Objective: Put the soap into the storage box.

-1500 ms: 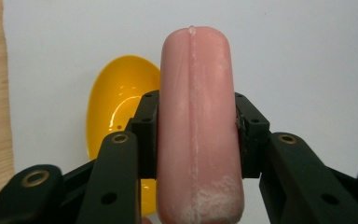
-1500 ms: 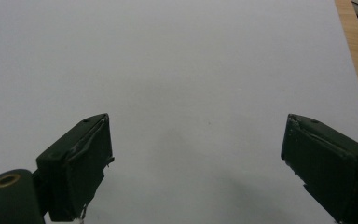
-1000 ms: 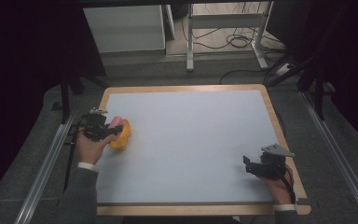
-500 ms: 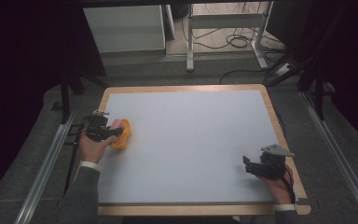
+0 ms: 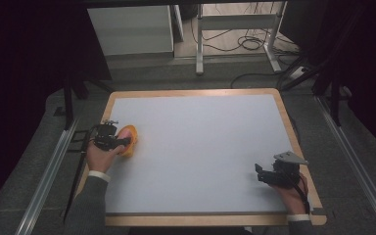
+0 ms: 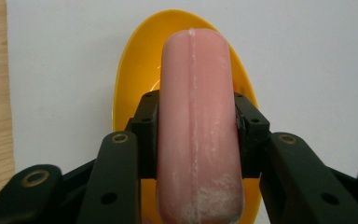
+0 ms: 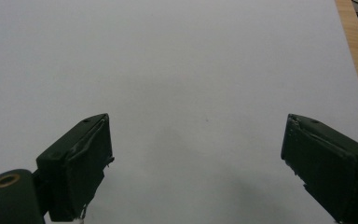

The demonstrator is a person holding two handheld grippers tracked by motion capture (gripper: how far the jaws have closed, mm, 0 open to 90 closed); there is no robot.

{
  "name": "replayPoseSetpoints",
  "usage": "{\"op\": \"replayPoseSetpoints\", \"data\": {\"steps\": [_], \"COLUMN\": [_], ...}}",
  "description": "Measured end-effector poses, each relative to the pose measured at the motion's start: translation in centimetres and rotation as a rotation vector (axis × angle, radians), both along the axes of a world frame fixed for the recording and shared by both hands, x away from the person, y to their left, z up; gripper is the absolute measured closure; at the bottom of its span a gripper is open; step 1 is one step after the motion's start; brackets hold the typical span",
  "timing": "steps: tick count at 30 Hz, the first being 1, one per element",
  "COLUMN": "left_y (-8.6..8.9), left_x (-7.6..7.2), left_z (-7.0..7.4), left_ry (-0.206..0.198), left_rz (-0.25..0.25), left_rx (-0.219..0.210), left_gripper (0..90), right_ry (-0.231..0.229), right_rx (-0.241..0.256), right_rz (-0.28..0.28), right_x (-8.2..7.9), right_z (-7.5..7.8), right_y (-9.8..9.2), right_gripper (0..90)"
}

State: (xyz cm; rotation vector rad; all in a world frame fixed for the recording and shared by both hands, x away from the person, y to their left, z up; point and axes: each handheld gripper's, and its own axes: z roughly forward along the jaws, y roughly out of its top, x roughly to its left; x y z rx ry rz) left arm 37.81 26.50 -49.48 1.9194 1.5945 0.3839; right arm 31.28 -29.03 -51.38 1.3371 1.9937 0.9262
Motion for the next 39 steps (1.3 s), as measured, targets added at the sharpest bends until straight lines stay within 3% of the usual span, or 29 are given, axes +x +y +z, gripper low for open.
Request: {"op": "replayPoseSetpoints", "data": {"steps": [4,10,11,24,32,39], "left_y": [-0.2,0.3,0.5,0.0,-0.7,-1.2], "left_x": [0.0,-0.9,-1.4,-4.8,-7.2,-9.3], "left_z": [-0.1,1.2,1.8,3.4,3.1,1.7], "left_ry": [-0.002,-0.085,-0.118,-0.208,-0.224,-0.234], "left_rz": [-0.008,-0.007,-0.008,-0.097,-0.154,-0.169], "left_rx": [0.003,-0.031,-0.048,-0.083,-0.115,-0.124], "left_gripper": [59.6,41.5,38.6,32.4,32.2,32.2], "right_ry": [0.002,0.002,0.003,-0.001,-0.006,-0.009], "right_rx": [0.0,0.0,-0.002,0.001,0.002,0.002], "right_rz": [0.0,0.0,0.001,0.003,0.008,0.011], "right_x": [0.0,0.0,0.0,-0.1,-0.2,-0.2], "right_z": [0.0,0.0,0.0,0.0,0.1,0.2], "right_y": [0.0,0.1,0.1,0.1,0.1,0.2], "right_gripper": [8.5,8.5,8.5,8.5,8.4,8.5]}}
